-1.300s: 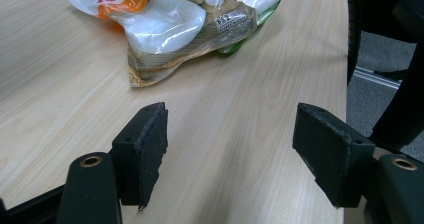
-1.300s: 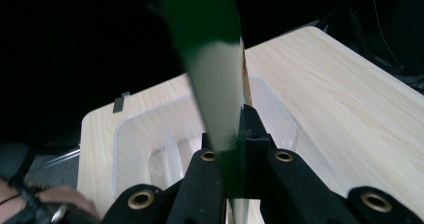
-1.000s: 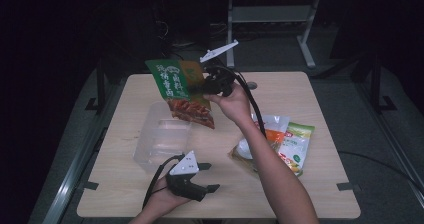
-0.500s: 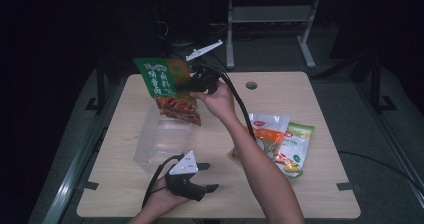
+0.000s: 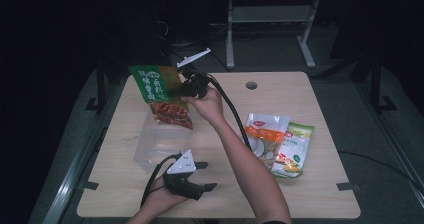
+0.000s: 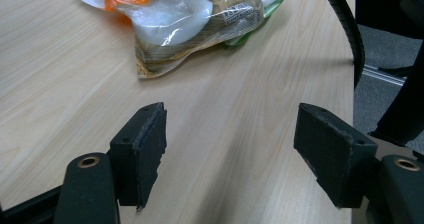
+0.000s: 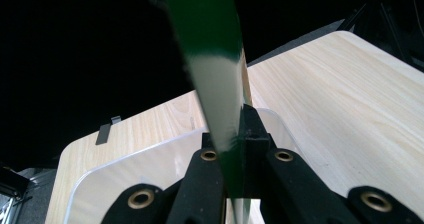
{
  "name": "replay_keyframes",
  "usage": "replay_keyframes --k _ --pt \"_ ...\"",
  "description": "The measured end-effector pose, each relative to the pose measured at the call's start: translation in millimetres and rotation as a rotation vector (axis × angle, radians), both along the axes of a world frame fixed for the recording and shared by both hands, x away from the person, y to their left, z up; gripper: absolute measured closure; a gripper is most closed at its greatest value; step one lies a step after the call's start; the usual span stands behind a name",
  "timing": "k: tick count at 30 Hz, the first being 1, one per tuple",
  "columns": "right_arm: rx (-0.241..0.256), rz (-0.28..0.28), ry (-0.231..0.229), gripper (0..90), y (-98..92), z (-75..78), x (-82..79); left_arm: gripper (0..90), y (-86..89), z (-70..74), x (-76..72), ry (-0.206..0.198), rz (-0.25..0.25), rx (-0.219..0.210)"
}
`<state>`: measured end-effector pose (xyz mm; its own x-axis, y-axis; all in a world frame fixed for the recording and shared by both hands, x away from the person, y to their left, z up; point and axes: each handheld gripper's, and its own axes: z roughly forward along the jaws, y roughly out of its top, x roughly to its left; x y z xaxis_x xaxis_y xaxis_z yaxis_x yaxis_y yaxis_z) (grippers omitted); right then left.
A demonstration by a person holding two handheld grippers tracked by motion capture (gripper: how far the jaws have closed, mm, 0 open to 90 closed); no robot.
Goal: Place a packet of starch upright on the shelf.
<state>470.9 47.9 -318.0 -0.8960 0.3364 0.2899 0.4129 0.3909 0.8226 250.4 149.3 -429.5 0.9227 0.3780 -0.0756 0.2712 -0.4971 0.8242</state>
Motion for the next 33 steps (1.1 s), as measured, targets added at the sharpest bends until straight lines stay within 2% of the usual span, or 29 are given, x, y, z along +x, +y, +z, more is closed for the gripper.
replay_keyframes --k 11,20,33 --pt "0.011 -0.018 0.029 90.0 4.6 -21.9 5.4 28.9 2.2 1.6 1.0 -0.009 0.001 -0.001" --pt "-0.010 -0.019 0.022 89.9 3.1 -33.7 7.7 28.9 0.8 0.6 1.4 -0.007 0.001 0.001" --pt "0.007 -0.033 0.005 89.5 -7.2 -44.6 10.2 28.9 0.8 0.2 3.0 -0.009 0.005 0.007"
